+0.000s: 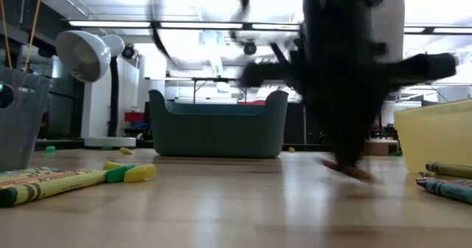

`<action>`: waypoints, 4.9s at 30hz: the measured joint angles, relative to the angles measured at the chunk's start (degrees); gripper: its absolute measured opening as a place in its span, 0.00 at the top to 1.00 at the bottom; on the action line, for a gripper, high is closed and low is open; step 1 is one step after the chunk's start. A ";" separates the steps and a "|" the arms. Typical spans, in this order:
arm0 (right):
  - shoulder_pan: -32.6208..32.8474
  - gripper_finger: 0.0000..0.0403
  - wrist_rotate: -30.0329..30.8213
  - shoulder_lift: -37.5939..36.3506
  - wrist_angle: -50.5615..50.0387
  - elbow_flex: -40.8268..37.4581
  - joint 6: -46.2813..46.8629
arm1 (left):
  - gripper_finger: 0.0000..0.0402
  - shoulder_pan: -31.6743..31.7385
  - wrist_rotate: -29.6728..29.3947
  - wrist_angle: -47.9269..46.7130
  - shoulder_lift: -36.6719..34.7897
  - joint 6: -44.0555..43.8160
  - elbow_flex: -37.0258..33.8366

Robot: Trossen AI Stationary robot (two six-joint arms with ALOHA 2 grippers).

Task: Sort crayons
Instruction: Put the orange crayon into the blue bin, then put the yellow crayon into the gray bin

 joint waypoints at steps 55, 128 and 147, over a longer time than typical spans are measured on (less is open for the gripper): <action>-27.69 1.00 -14.02 -38.65 57.03 -27.19 -86.52 | 0.62 0.00 -2.86 20.87 7.94 8.94 -13.19; -28.16 0.60 16.99 -61.26 -8.19 -18.62 -85.66 | 0.70 -16.56 20.68 -26.04 82.44 -78.43 33.83; -28.16 0.60 14.99 -61.26 -6.96 -18.62 -87.60 | 0.70 -18.83 20.94 -42.64 96.50 -85.31 42.01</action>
